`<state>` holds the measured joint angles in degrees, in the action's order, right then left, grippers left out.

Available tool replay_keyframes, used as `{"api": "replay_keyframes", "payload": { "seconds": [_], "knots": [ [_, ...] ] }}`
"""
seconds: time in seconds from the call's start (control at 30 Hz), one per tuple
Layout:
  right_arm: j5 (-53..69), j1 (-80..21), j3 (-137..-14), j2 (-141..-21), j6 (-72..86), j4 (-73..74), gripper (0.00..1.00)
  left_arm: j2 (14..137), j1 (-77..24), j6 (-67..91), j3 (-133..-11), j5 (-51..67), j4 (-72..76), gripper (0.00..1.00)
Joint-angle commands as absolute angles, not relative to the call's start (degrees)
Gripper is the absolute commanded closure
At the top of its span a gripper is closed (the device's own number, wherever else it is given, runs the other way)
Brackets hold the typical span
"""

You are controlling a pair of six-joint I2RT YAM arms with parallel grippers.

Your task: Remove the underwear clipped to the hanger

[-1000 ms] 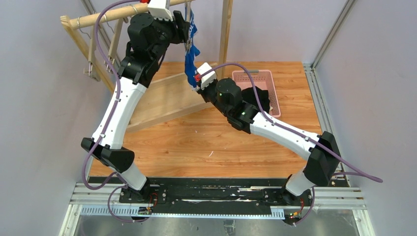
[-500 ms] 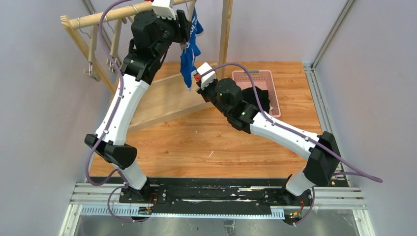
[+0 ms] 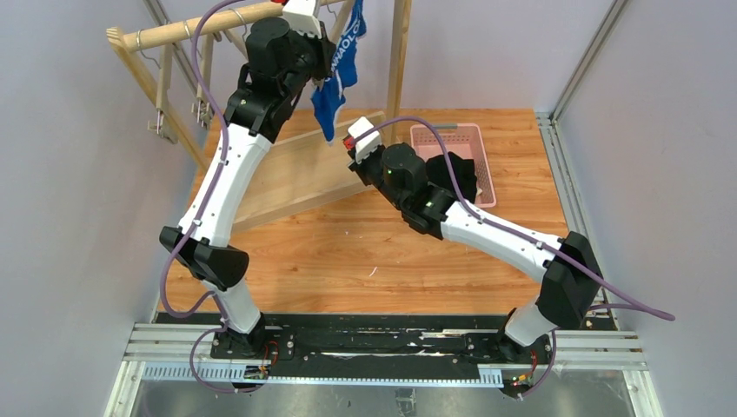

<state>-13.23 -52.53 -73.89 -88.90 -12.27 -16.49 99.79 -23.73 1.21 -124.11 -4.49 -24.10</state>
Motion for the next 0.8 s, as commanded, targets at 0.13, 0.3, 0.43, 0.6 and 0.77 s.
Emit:
{"api": "replay_keyframes", "payload": {
  "seconds": [0.13, 0.3, 0.43, 0.6, 0.77],
  "knots": [
    [-14.63, -53.45, -71.42, -86.77, -14.08, -19.29, 0.98, 101.24, -24.03, 0.88, -126.47, -3.17, -24.38, 1.00],
    [-15.40, -53.44, -70.20, -86.28, -14.23, -19.75, 0.97, 100.56, -24.04, 0.41, -126.62, -3.39, -23.28, 1.00],
    [-16.48, -53.47, -68.70, -85.67, -14.61, -20.39, 0.97, 98.67, -24.00, -0.04, -125.69, -3.98, -20.63, 1.00],
    [-16.78, -53.46, -67.48, -84.87, -14.92, -20.61, 0.97, 96.99, -24.01, -0.95, -125.47, -5.09, -19.57, 1.00],
    [-17.20, -53.49, -66.61, -84.65, -14.90, -20.57, 0.97, 94.40, -24.07, -1.05, -122.75, -5.26, -16.55, 1.00]
  ]
}}
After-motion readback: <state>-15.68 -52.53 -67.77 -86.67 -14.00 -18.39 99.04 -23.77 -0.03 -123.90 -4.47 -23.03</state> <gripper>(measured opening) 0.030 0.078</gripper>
